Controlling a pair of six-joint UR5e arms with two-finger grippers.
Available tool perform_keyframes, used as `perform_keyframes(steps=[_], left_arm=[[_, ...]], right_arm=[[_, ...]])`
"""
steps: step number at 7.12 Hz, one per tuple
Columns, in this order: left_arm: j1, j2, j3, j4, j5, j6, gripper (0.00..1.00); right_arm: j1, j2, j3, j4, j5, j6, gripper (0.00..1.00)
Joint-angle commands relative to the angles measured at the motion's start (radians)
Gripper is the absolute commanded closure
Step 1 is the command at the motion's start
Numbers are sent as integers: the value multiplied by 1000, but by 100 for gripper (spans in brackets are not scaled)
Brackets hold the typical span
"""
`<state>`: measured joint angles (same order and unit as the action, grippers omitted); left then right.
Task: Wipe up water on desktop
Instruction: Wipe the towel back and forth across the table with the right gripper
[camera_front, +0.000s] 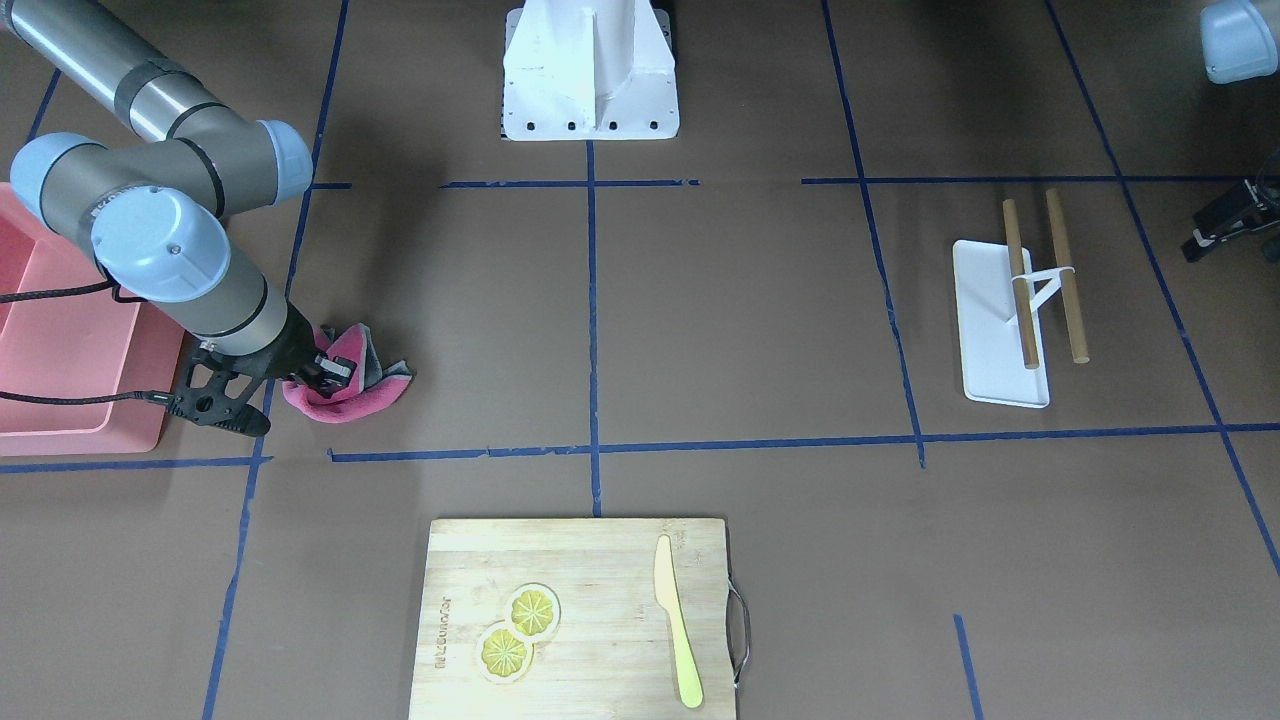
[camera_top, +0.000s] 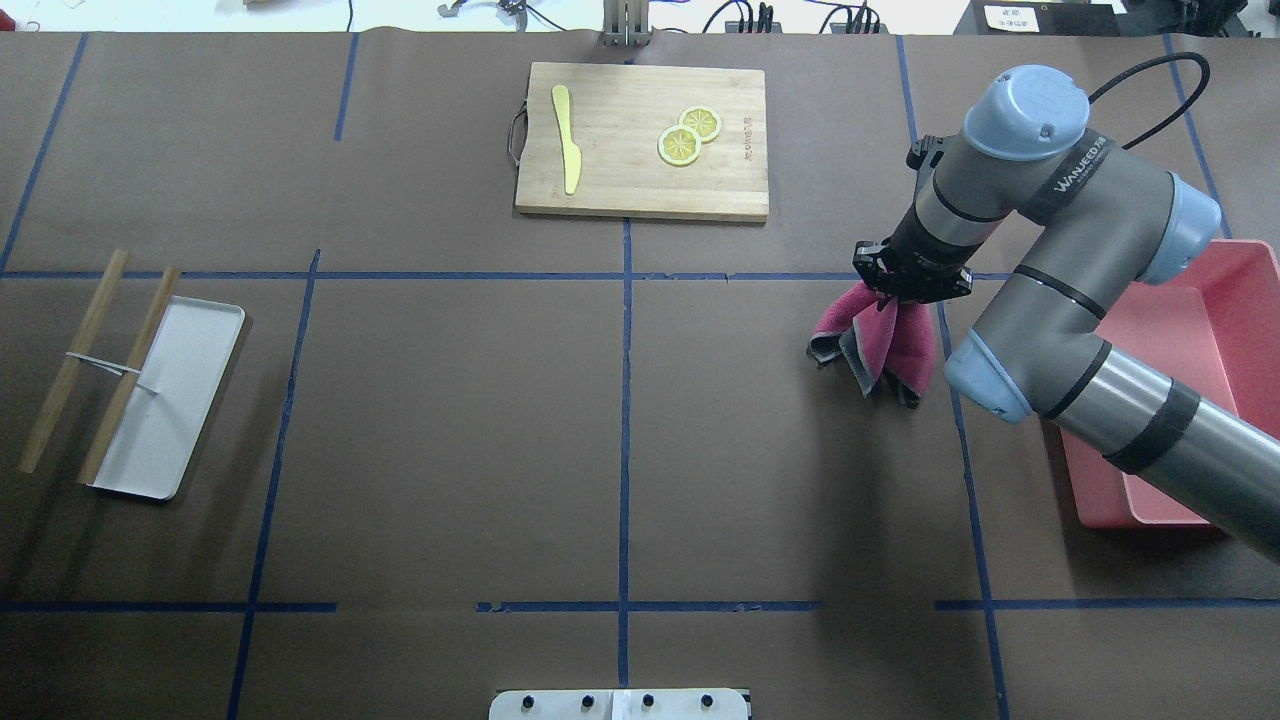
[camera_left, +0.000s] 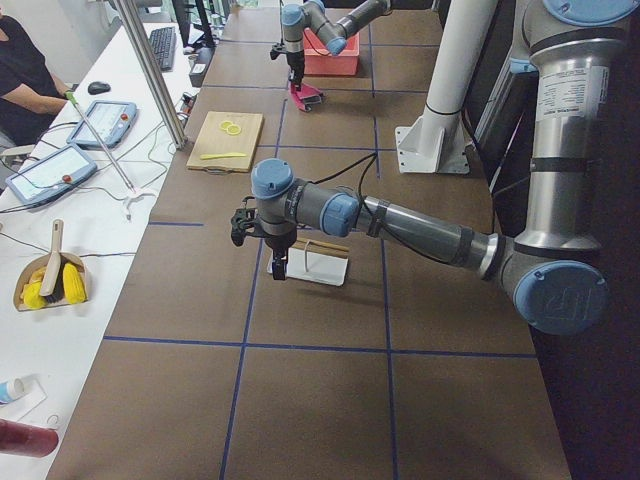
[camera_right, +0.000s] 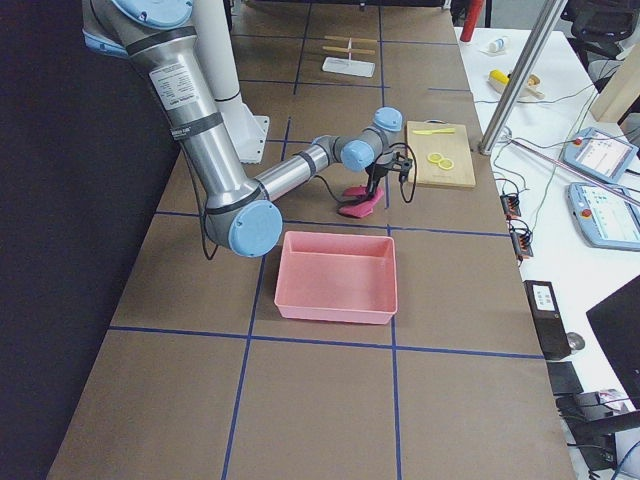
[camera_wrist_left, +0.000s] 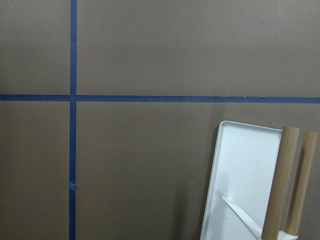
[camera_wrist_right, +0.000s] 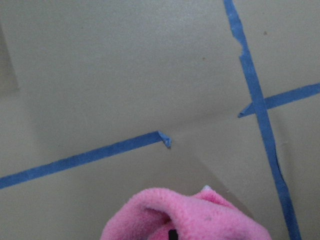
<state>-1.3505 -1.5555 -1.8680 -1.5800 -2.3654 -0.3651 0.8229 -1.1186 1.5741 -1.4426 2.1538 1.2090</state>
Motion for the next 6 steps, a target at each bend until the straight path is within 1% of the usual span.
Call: perform_keyframes(steps=[1,3,5,6], left_arm=[[1,-5,7,0,1,2,0],[-1,-6,9,0,1,2,0],[-2,-9,10,0,1,2,0],[-2,-11,10,0,1,2,0]], right_arm=[[-48,8,13,2,9,23,100],[-155,10,98,2,24,191,100],[-281,10,150,4,9,332,100],[-338,11,199,4,0,401,100]])
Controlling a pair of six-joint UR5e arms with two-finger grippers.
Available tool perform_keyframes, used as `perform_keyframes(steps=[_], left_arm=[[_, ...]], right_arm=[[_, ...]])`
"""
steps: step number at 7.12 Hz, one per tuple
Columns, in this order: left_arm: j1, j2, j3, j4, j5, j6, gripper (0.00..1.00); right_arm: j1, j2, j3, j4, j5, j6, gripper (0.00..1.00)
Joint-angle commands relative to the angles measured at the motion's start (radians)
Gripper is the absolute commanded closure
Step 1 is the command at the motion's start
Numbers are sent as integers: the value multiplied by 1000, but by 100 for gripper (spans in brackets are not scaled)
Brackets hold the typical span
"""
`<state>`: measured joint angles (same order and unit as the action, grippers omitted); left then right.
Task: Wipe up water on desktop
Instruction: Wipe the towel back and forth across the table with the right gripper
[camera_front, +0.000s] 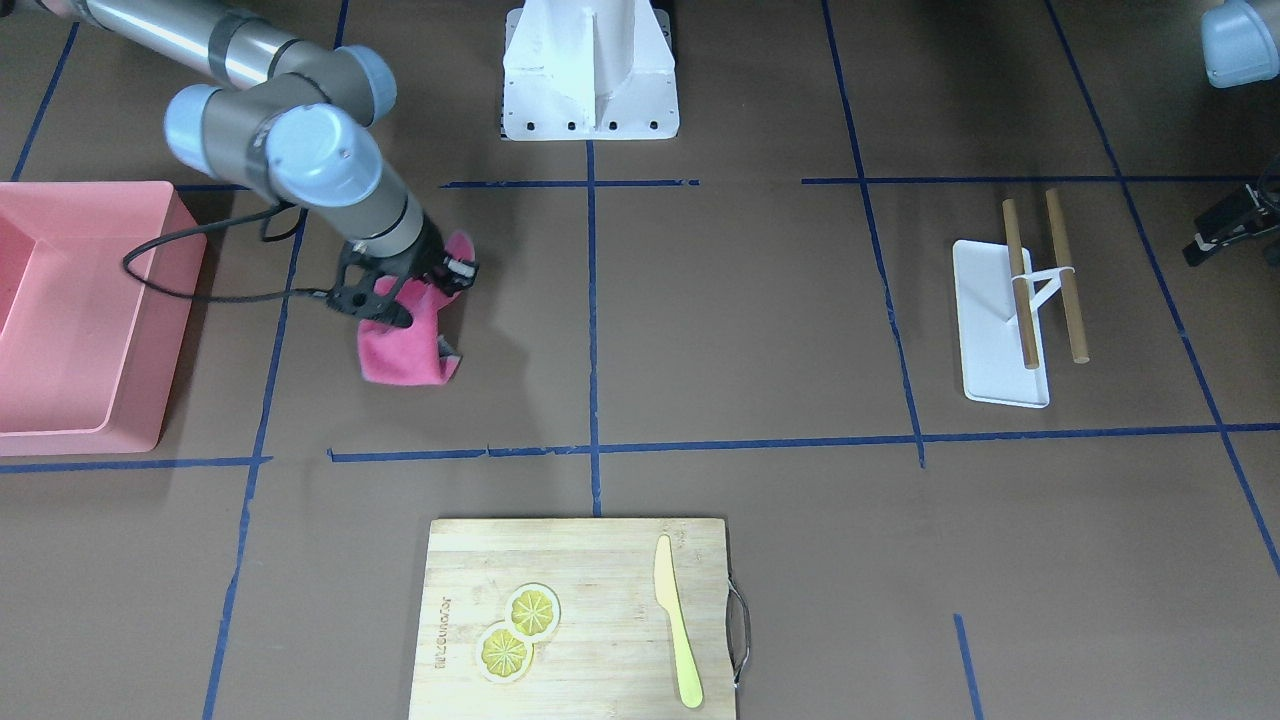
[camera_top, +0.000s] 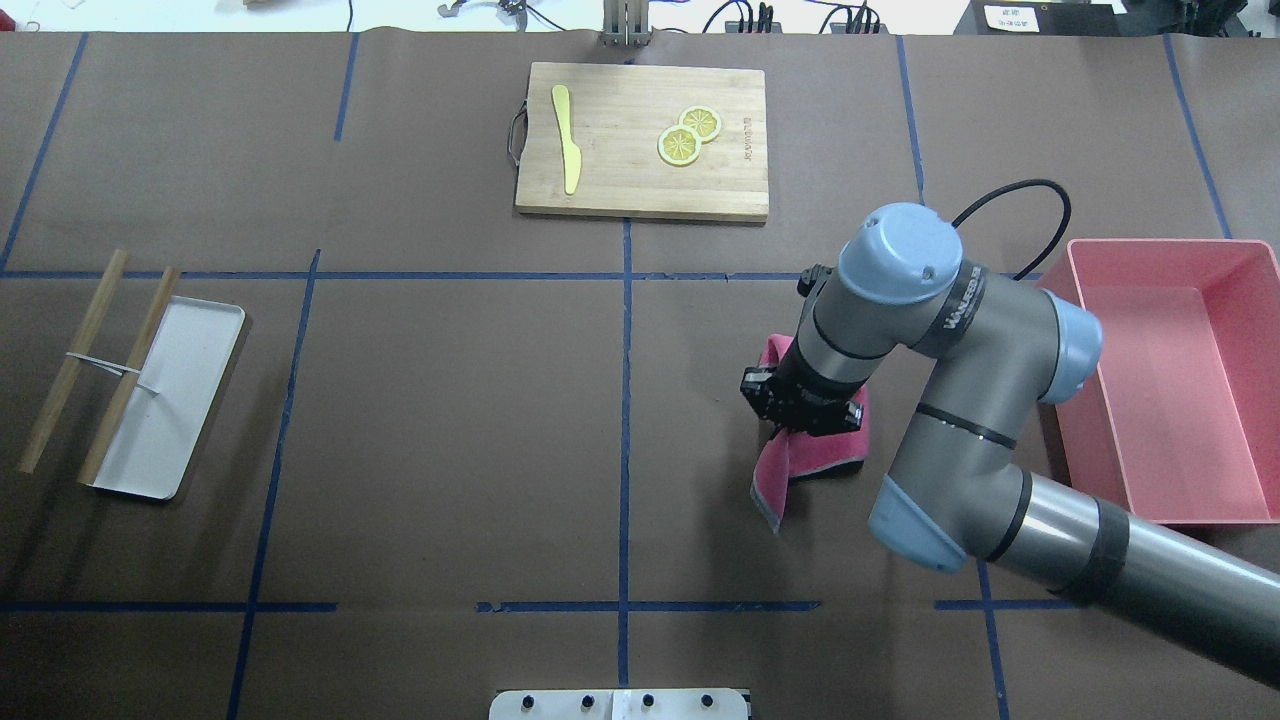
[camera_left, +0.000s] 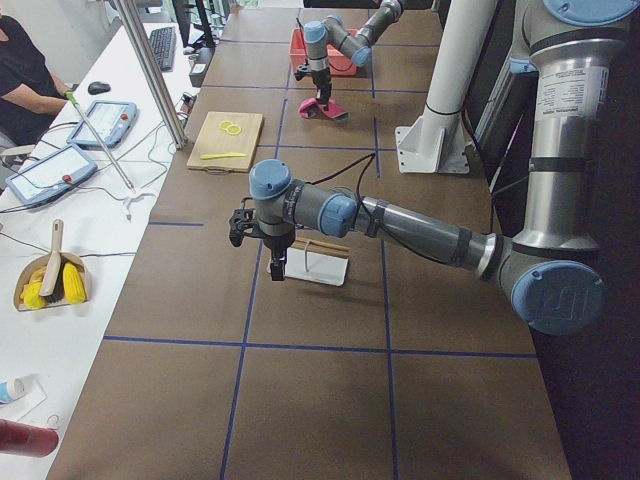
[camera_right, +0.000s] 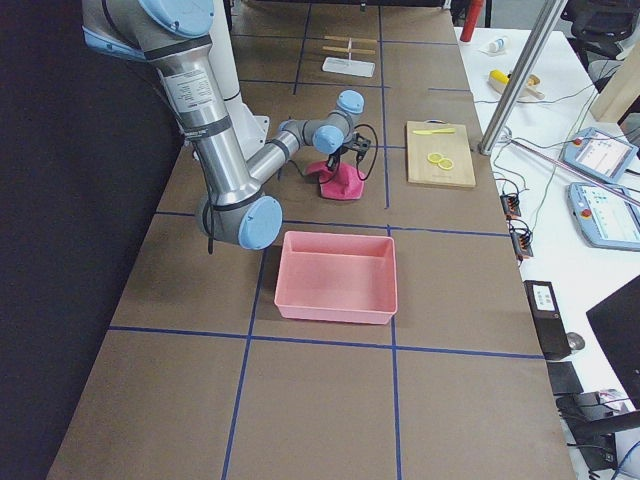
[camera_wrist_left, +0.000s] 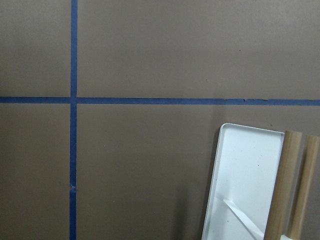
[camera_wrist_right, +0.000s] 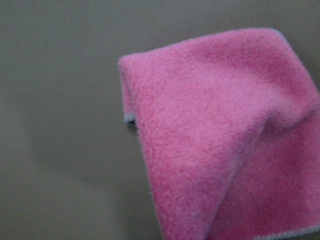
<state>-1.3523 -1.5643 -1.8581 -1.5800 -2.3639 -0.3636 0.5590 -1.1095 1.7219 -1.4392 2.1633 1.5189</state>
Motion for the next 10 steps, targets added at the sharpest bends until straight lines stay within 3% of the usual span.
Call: perform_keyframes(steps=[1,4,8,10], left_arm=[[-1,-3,0,0,0,0,0],[-2,-3,5,-2,0,0,0],[-2,-6,3,-2,-2,-1,0],[-2,-5,2,-2,-2,-2,0]], right_arm=[[-137,3,91,0,-52,156,100],[-139,5,96,0,-107,167,100],[34,7,-36,6,-119,16,100],[135,8,-56,3,-103,-51,100]])
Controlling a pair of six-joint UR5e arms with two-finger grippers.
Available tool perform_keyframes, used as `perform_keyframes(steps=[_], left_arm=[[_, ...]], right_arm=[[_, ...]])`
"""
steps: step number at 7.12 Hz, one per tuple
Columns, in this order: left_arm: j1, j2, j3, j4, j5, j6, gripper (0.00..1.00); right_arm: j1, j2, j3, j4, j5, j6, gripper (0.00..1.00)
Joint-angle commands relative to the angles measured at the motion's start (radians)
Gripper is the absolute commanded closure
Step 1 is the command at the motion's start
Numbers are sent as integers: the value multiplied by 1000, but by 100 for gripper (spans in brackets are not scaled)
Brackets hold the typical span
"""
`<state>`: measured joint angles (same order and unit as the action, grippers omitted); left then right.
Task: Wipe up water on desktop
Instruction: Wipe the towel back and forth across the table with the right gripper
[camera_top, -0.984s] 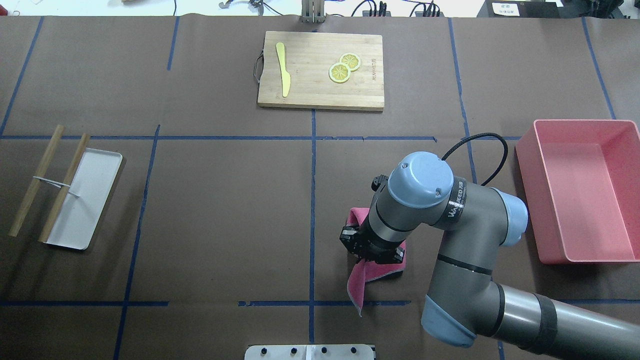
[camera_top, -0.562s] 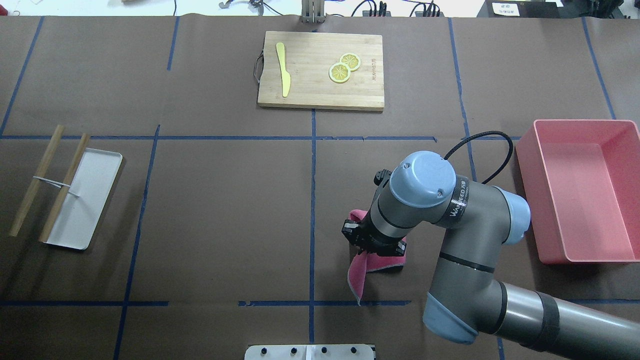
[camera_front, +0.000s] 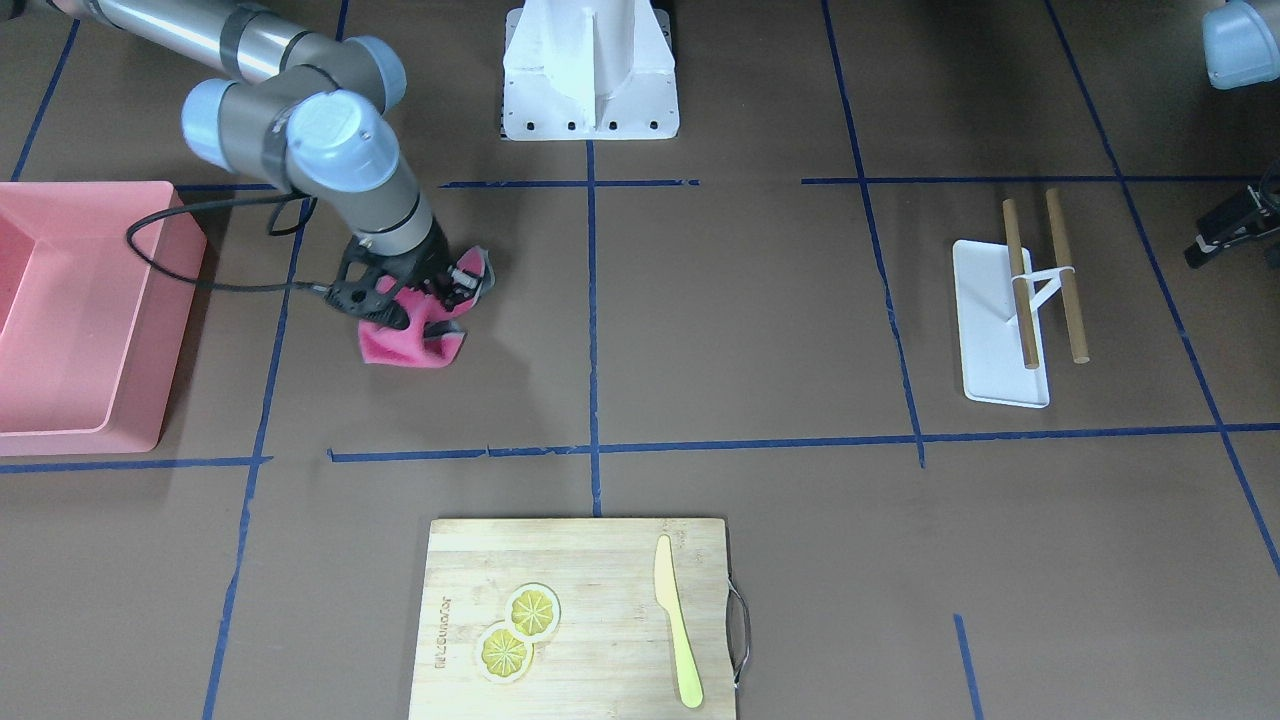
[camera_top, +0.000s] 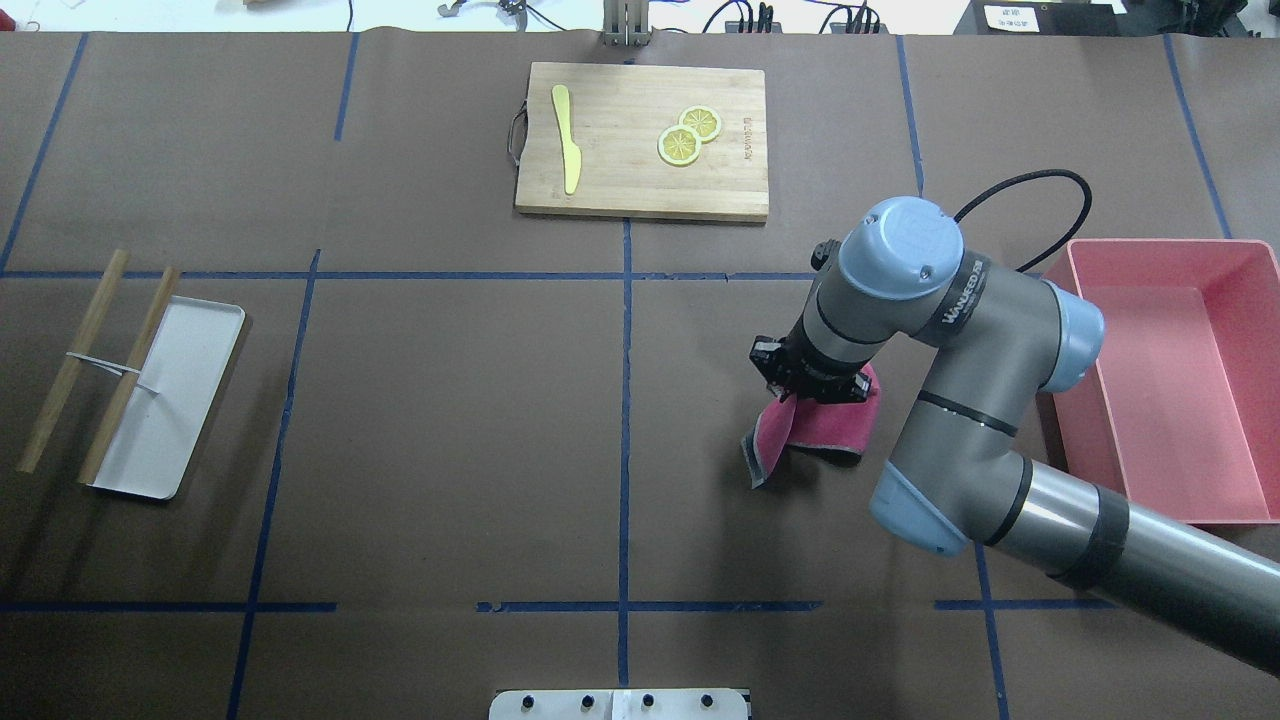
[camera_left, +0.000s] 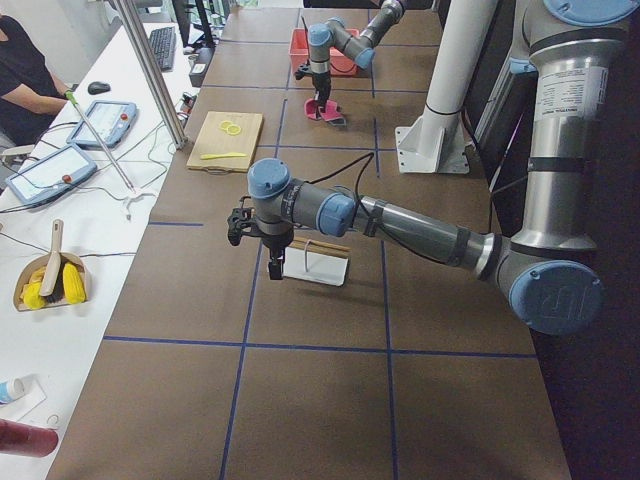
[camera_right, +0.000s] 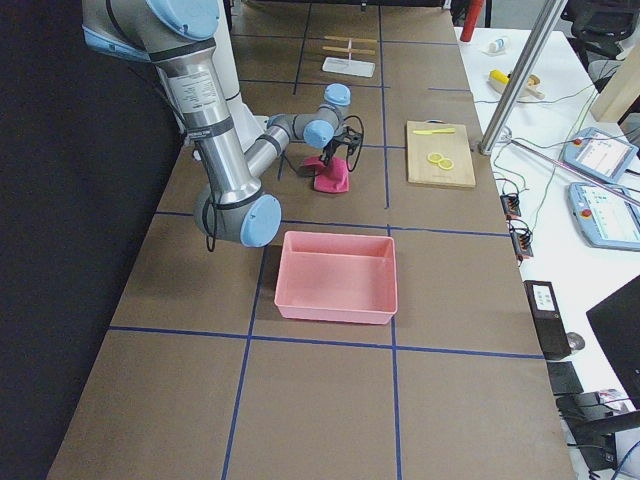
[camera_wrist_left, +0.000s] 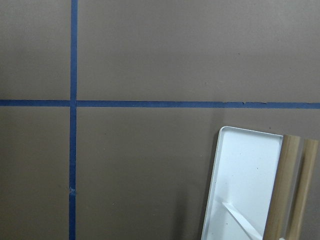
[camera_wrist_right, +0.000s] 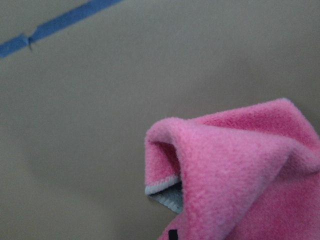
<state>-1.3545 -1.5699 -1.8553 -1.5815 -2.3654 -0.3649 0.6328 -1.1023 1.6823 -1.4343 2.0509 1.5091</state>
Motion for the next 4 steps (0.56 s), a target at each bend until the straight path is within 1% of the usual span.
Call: perform_keyframes(steps=[1,3,4], left_arm=[[0,1,1,0,0,0,0],[0,2,2,0,0,0,0],[0,2,2,0,0,-2,0]], right_arm=[[85,1,-24,-1,17,-53,100],[138,2,-27,-5,37,-72,100],[197,7,-23,-12,110,-87,100]])
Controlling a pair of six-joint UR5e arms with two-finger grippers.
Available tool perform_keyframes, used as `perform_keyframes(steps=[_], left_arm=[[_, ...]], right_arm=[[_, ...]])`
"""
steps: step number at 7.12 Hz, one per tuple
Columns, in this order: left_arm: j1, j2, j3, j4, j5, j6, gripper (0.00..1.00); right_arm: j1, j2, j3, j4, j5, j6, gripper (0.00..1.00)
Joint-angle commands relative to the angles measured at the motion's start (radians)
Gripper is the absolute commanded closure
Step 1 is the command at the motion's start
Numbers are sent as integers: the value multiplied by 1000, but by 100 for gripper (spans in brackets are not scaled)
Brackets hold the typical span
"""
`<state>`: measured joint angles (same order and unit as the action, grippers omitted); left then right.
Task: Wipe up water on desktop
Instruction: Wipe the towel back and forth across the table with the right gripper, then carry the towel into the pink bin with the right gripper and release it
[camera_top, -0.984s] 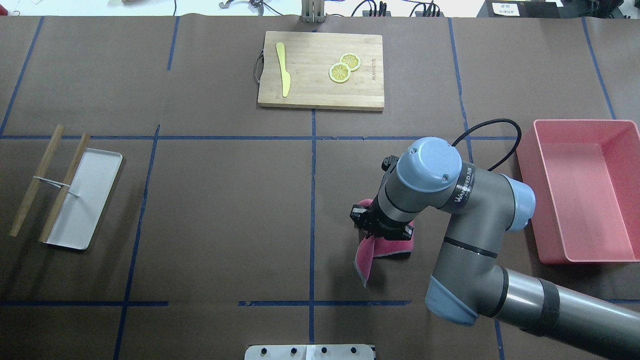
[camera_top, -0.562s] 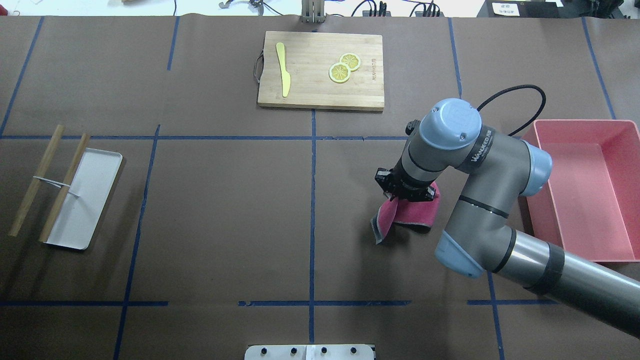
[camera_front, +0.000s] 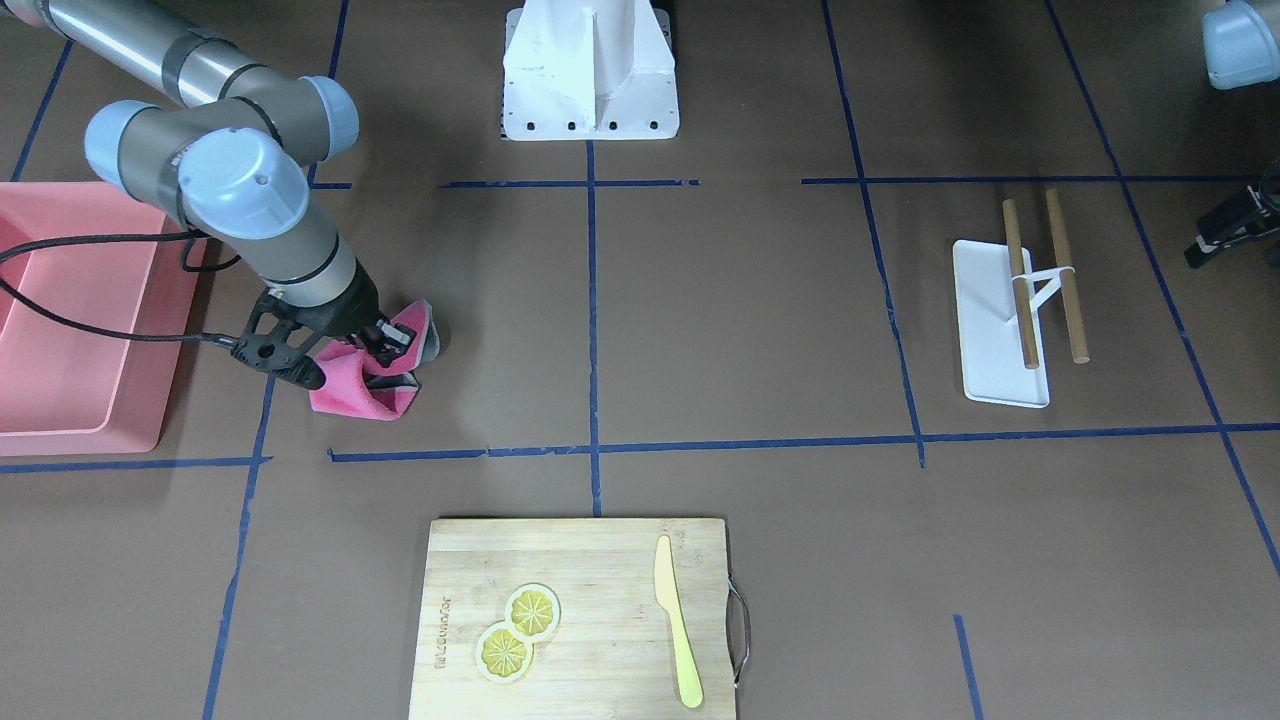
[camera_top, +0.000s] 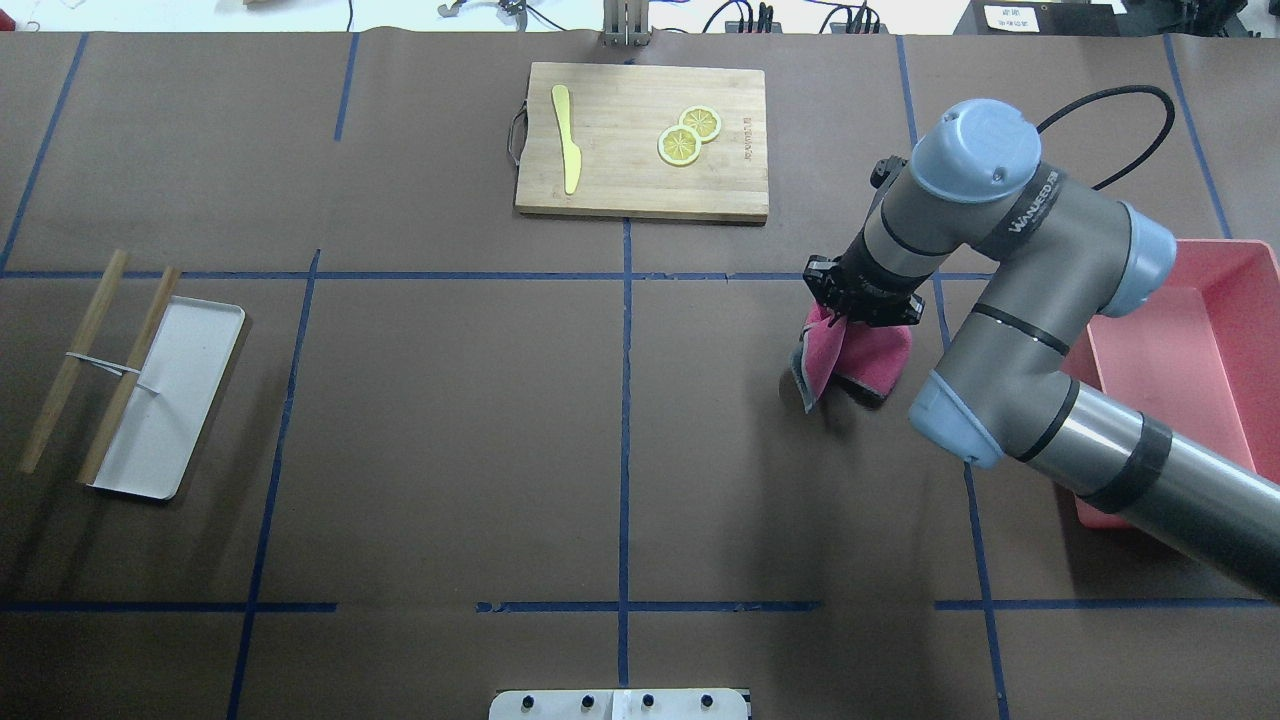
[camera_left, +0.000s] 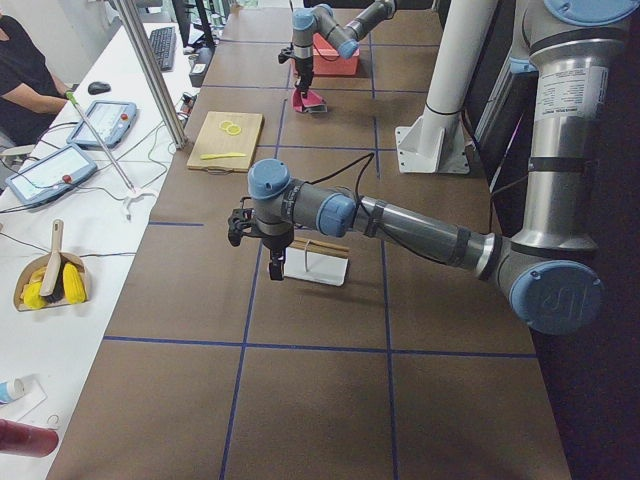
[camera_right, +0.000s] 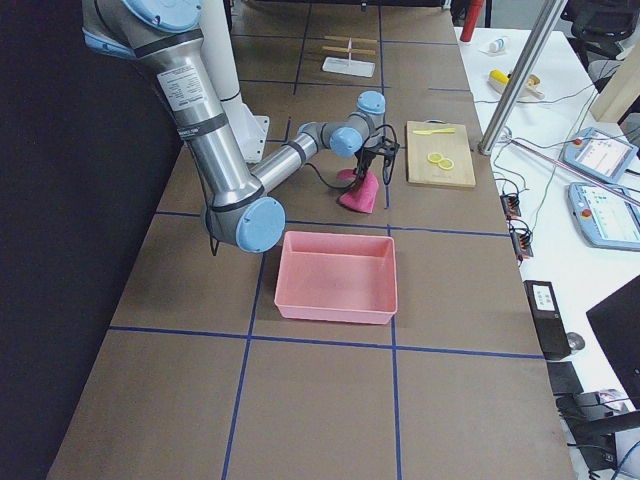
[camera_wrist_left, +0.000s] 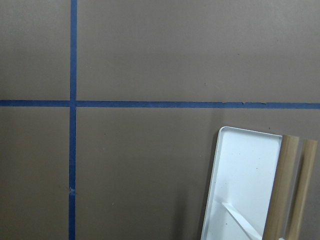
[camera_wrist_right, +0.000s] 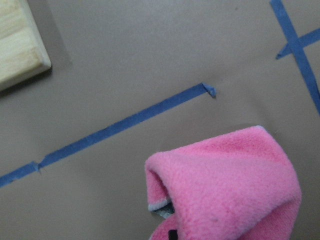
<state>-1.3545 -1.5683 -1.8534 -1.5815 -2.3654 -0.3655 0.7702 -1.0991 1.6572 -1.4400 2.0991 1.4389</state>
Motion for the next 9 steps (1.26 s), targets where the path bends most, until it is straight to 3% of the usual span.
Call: perform_keyframes(steps=[1,2,3,5,7,9], left_arm=[[0,2,0,0,-2,0,0],[0,2,2,3,3,2,0],[-9,1,3,12,5,11,0],[-38,2,52,23,3,110,0],[-82,1,133,54,2,237,0],[-135,-2,206,54,0,353,0]], right_arm=[[136,-4,37,-10,146,-20,100],[191,-10,99,-64,206,-28,100],[219,-27,209,-202,210,-126,100],[326,-73,379,-560,199,-526,100],[409,-260,479,-622,199,-802,100],[512,-379,420,-619,202,-1115,100]])
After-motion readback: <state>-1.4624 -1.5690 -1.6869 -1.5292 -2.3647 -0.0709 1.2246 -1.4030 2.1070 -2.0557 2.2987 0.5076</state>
